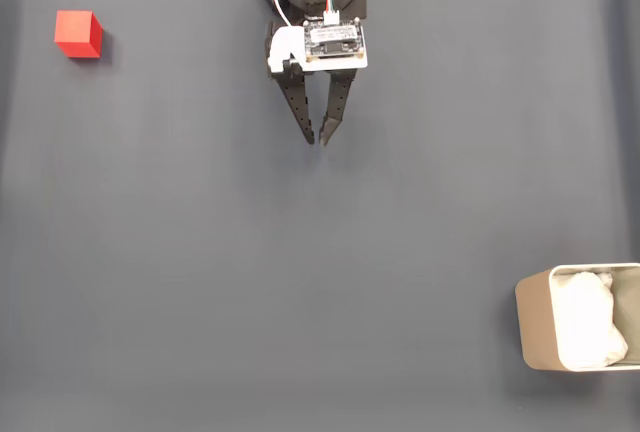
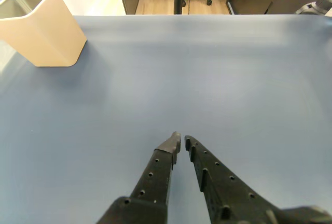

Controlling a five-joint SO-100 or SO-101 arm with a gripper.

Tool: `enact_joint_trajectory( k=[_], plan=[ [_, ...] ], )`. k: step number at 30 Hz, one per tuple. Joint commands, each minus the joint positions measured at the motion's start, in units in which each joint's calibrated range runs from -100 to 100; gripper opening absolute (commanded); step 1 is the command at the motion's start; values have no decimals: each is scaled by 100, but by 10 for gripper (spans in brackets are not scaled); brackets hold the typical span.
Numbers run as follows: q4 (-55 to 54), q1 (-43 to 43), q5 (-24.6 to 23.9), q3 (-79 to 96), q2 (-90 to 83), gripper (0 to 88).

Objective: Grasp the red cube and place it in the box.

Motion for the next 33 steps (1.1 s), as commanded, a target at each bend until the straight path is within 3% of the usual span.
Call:
enact_joint_trajectory(
  k=[1, 18, 33],
  plan=[
    [-456, -8, 44, -312, 225, 0],
    [-735, 127, 54, -2748, 2495, 0],
    [126, 567, -98, -5695, 4601, 0]
  ],
)
